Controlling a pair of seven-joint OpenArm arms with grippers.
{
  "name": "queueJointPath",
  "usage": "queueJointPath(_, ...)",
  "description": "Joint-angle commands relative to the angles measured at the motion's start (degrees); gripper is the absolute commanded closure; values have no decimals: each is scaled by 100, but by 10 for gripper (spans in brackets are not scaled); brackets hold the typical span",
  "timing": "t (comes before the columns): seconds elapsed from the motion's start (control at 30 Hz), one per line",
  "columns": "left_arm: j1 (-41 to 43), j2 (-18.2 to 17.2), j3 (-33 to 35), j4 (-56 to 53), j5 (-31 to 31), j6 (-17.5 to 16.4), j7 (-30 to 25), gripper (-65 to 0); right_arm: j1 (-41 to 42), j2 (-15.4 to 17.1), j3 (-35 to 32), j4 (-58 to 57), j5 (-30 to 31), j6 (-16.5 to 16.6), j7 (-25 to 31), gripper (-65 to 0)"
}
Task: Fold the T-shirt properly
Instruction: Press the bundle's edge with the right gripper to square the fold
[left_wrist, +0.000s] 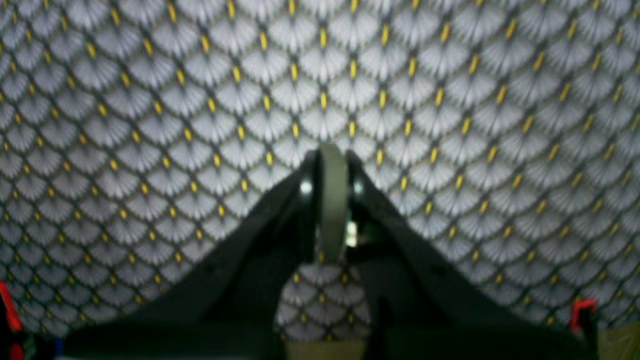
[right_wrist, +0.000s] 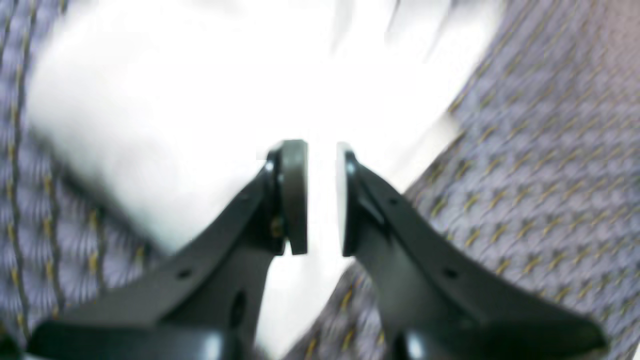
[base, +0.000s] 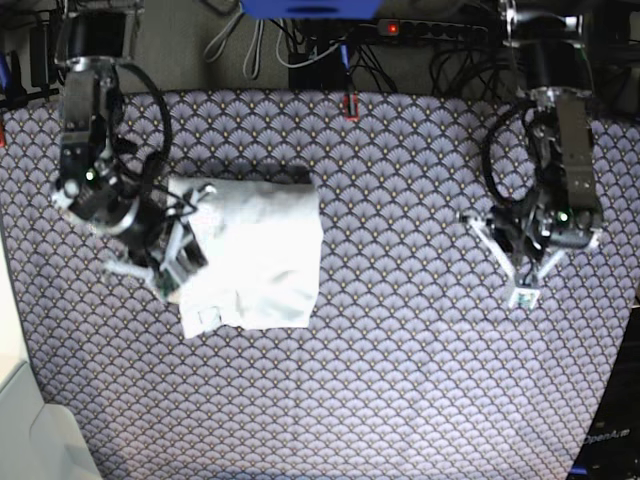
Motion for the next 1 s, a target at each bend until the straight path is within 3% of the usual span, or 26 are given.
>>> queueJointPath(0.0, -81, -55, -40, 188, 16, -9, -75, -3, 255, -67, -132, 96, 79, 8, 133, -81)
queueJointPath(0.13, 244, -20, -594, 513, -19, -35, -75, -3, 642, -199, -703, -141, 79, 8, 124, -81)
queueJointPath(0.43, 877, -55, -1526, 566, -19, -52, -75, -3, 1846, -683, -1802, -2128, 79, 8, 238, -81)
queueJointPath(0.6, 1193, -55, -1833, 856, -19, -61, -75, -3, 2136, -665, -1864, -2919, 79, 8, 757, -81)
queueJointPath(0.97, 1800, -55, -1842, 1260, -19, -61, -75, -3, 3068, -577, -1872, -4704, 79, 8, 1733, -81)
